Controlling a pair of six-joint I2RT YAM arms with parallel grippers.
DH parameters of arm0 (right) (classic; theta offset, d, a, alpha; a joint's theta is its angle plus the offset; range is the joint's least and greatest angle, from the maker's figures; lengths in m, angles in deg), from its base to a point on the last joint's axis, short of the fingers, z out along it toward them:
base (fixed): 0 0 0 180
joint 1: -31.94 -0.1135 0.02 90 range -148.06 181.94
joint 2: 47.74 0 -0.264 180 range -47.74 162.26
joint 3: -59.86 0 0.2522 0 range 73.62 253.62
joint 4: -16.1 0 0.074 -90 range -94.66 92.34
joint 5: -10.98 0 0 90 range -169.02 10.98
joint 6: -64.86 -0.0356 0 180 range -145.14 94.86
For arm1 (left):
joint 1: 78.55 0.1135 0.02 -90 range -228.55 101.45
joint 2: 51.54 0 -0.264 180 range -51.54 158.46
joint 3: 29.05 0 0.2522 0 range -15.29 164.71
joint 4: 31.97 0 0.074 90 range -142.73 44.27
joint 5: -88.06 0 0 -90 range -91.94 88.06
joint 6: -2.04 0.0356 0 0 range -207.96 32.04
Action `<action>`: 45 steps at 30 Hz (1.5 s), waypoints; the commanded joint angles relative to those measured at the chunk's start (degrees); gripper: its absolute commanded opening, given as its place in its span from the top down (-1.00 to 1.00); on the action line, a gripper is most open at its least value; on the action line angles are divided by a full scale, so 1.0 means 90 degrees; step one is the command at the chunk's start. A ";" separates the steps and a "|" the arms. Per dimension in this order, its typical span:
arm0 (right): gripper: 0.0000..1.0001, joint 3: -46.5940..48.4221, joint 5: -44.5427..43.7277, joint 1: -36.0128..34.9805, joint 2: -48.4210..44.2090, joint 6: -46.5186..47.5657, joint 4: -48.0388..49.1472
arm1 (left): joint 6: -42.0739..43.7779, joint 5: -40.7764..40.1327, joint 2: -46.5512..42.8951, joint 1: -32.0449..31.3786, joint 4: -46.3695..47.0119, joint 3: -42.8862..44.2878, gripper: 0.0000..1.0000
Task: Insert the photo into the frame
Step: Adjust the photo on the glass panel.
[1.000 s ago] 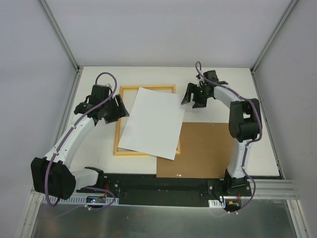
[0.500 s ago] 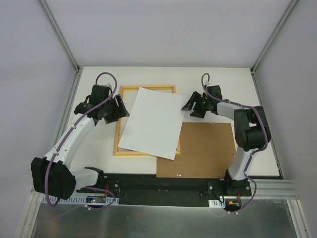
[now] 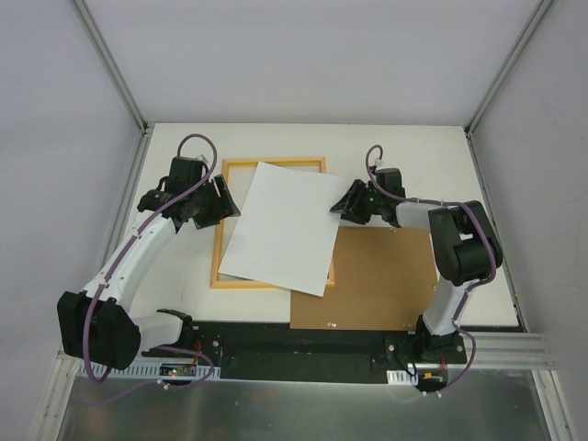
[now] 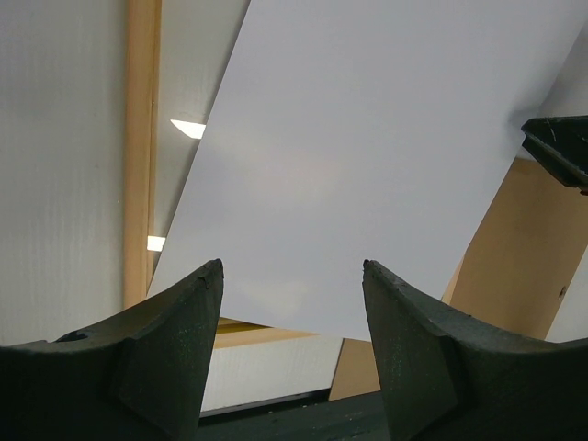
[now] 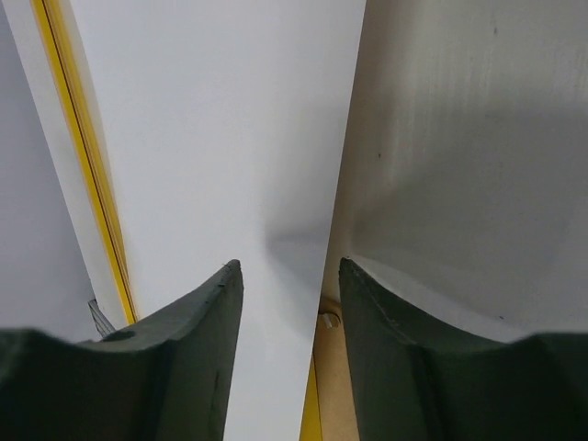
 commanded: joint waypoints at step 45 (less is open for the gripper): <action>0.99 0.3210 -0.0194 -0.0489 0.0979 0.1163 -0.2677 | 0.0166 0.0165 0.0255 0.0069 0.0018 0.0263 -0.21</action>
